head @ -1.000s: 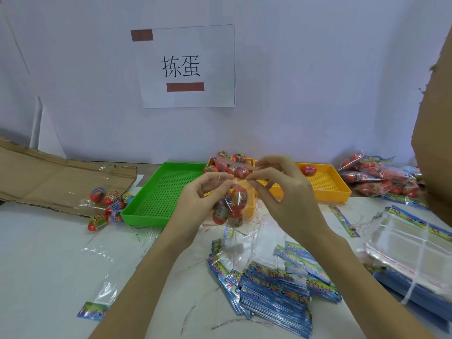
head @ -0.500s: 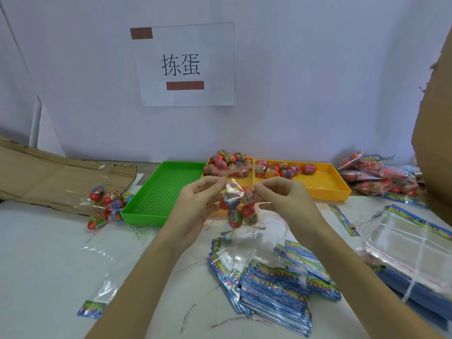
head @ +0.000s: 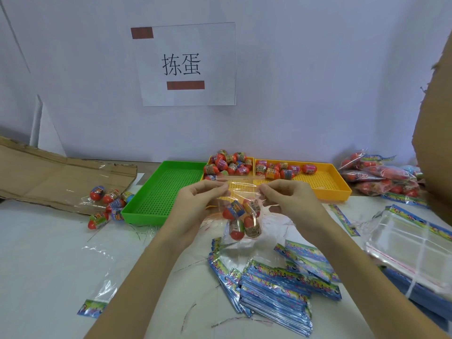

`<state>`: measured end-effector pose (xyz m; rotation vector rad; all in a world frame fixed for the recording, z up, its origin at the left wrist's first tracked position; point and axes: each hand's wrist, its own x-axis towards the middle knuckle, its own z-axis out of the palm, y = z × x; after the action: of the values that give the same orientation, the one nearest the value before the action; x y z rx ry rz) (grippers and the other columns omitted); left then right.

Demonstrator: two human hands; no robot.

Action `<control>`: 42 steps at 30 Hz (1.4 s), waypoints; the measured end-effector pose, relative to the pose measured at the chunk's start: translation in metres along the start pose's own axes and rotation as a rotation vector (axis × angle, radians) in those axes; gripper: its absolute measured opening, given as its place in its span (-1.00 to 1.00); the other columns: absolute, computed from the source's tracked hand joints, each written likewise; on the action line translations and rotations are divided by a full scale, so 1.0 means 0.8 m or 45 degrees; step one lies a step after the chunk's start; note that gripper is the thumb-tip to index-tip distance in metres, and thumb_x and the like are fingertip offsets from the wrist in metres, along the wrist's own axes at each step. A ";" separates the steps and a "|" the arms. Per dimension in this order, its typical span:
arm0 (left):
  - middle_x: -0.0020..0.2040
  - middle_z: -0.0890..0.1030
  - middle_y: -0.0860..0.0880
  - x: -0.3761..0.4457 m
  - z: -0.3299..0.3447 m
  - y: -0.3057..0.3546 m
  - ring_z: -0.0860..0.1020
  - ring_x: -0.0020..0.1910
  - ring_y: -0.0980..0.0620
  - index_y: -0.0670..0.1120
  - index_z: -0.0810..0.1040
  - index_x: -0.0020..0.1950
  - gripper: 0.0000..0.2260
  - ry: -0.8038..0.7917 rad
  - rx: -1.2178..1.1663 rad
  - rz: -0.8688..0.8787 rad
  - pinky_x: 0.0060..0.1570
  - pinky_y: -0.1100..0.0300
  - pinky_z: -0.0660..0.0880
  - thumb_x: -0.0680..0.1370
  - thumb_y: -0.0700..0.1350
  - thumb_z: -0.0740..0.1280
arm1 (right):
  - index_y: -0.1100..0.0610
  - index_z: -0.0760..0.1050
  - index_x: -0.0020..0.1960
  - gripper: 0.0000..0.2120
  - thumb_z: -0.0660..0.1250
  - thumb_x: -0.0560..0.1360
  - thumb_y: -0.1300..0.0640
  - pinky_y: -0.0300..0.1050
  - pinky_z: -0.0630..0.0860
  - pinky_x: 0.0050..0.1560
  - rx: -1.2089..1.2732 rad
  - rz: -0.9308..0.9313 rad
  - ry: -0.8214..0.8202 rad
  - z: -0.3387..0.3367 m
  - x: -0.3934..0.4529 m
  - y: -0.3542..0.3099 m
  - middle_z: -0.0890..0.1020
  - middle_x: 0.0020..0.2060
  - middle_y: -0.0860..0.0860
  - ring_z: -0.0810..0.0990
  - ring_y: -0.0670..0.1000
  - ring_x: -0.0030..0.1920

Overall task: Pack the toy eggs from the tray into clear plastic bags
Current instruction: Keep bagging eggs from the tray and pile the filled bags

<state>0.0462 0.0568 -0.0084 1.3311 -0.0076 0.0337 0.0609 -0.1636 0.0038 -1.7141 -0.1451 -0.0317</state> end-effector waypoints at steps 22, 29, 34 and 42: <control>-0.17 0.75 -0.01 -0.017 0.026 -0.003 0.73 -0.22 0.00 -0.11 0.74 0.08 -0.88 -0.093 0.653 0.689 -0.11 0.14 0.66 0.62 -0.27 0.44 | 0.15 0.71 0.06 -0.89 0.50 0.55 0.19 0.01 0.57 0.04 -0.839 -1.046 0.393 0.035 -0.029 -0.015 0.64 -0.01 0.08 0.59 0.11 0.05; -0.15 0.71 0.00 -0.018 0.024 0.001 0.69 -0.23 0.01 -0.05 0.74 0.06 -0.83 -0.064 0.789 0.963 -0.12 0.13 0.62 0.59 -0.30 0.46 | 0.19 0.70 0.02 -0.92 0.49 0.55 0.19 -0.03 0.55 0.07 -0.829 -1.121 0.388 0.032 -0.027 -0.018 0.65 -0.03 0.09 0.61 0.12 0.03; -0.02 0.70 -0.01 -0.017 0.026 0.001 0.67 -0.05 0.03 -0.08 0.74 0.07 -0.84 -0.044 0.756 0.951 -0.07 0.16 0.61 0.59 -0.30 0.46 | 0.21 0.71 0.01 -0.91 0.48 0.56 0.19 -0.09 0.53 0.08 -0.840 -1.229 0.418 0.027 -0.022 -0.014 0.67 -0.04 0.10 0.62 0.13 0.02; -0.13 0.71 -0.01 -0.019 0.023 0.003 0.69 -0.17 -0.05 -0.07 0.76 0.02 -0.90 -0.062 0.731 0.876 -0.09 0.00 0.63 0.59 -0.22 0.46 | 0.24 0.69 -0.04 -0.95 0.50 0.53 0.25 -0.13 0.51 0.06 -0.816 -1.283 0.425 0.031 -0.018 -0.009 0.68 -0.06 0.10 0.60 0.12 -0.01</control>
<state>0.0311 0.0388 -0.0024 1.8455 -0.5313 0.6245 0.0440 -0.1390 0.0058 -2.0577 -0.7997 -1.2081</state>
